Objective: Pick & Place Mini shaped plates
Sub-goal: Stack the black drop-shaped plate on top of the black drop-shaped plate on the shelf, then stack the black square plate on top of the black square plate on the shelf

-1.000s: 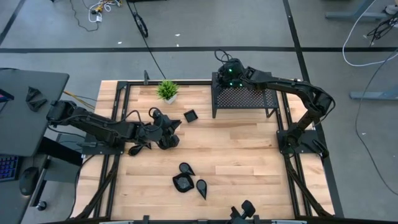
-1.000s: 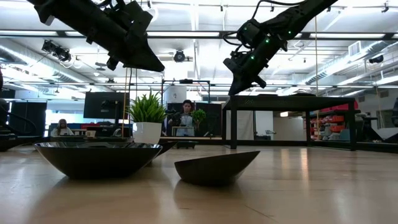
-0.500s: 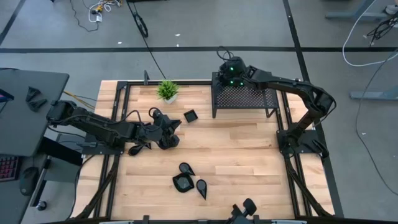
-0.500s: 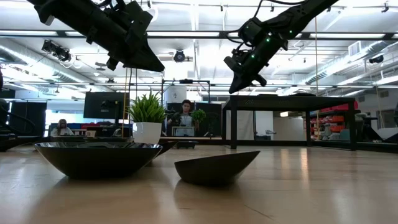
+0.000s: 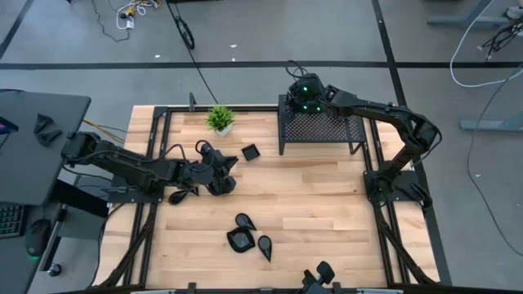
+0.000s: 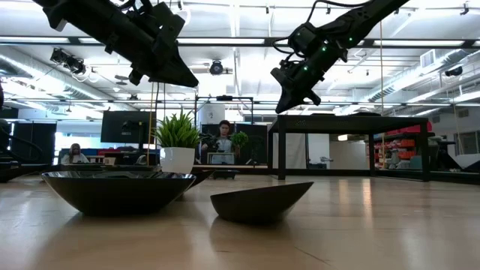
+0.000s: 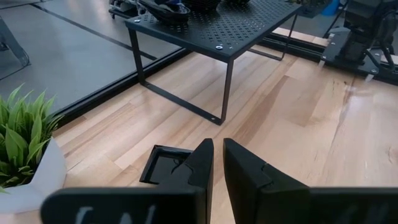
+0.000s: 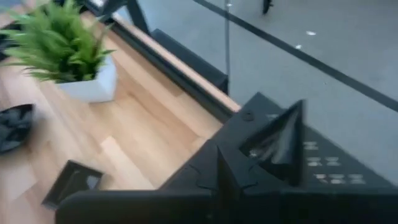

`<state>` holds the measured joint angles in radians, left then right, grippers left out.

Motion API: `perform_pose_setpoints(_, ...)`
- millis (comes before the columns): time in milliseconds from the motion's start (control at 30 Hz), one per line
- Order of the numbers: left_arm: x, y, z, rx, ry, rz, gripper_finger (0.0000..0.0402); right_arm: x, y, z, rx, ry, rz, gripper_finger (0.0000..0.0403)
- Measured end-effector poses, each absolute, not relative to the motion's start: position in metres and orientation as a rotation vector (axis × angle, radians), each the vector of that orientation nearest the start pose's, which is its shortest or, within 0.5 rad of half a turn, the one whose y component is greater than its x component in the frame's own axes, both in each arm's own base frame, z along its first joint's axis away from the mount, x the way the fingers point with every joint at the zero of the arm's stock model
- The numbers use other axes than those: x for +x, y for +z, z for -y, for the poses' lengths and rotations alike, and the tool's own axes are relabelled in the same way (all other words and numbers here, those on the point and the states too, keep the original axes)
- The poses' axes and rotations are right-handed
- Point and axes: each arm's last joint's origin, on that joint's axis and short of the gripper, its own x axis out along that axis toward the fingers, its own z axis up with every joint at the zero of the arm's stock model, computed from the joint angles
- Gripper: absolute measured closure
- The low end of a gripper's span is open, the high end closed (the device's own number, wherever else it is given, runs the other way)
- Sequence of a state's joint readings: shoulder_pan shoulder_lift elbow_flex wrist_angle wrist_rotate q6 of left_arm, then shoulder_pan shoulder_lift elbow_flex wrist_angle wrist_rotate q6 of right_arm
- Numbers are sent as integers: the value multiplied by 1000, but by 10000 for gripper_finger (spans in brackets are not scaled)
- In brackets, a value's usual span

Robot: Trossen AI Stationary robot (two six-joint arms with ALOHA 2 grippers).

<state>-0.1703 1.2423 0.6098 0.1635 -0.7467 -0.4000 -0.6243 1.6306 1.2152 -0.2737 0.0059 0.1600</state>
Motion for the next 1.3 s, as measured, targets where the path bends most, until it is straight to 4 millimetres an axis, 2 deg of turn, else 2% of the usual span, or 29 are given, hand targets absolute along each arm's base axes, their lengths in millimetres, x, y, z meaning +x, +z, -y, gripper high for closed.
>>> perform_pose_setpoints(333,247,217,23,-173,639,-305,363,288,258,209,365,-675,-662,399)
perform_pose_setpoints(667,247,217,23,-175,637,-304,363,292,265,206,347,-660,-615,399)
perform_pose_setpoints(767,247,217,23,-171,637,-307,363,298,276,191,313,-614,-571,399)
perform_pose_setpoints(900,246,215,23,-137,636,-331,363,314,285,159,209,-494,-548,399)
perform_pose_setpoints(1133,242,207,17,-61,658,-440,363,340,285,98,-102,-227,-578,399)
perform_pose_setpoints(1300,238,204,16,-8,611,-514,363,353,284,67,-117,-144,-543,398)
